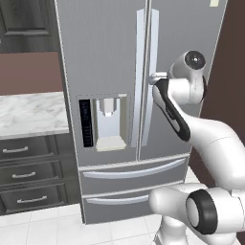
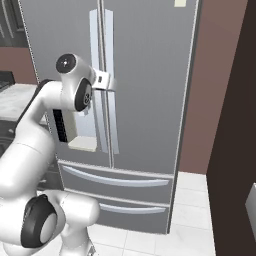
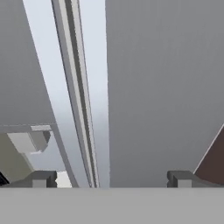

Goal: Move the hot dog bun to the plate on the dining table and place the condiment next to that plate. Then navigate to the fridge and take the sausage and place it on the plate as well.

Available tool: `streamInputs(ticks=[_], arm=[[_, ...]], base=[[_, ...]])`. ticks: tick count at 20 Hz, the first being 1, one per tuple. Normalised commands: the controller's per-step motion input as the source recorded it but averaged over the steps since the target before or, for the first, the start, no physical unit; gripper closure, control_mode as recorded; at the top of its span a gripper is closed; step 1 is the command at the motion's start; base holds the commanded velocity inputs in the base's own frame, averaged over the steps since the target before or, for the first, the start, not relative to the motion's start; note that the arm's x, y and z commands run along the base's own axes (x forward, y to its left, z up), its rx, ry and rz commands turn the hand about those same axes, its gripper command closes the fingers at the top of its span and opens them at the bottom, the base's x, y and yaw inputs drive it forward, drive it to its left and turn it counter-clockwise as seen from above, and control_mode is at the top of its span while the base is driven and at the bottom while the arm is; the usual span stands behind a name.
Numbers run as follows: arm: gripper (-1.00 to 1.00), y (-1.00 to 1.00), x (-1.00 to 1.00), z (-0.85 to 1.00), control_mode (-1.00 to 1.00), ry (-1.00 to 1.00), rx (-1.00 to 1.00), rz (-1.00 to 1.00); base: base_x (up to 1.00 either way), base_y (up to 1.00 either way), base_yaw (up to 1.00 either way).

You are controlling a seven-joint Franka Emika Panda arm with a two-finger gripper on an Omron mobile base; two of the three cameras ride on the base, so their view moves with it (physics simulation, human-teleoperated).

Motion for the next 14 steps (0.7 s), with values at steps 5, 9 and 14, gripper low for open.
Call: streamInputs(ticks=[5, 9, 14], arm=[[-1.0, 0.0, 0.3, -0.01, -1.0, -0.02, 0.0, 0.06], [-1.0, 0.0, 0.41, 0.0, -1.0, 0.0, 0.0, 0.08], [-1.0, 0.0, 0.4, 0.0, -1.0, 0.0, 0.0, 0.07]], base=[[0.0, 0.0, 0.0], [0.0, 0.0, 0.0], [0.0, 0.0, 0.0]])
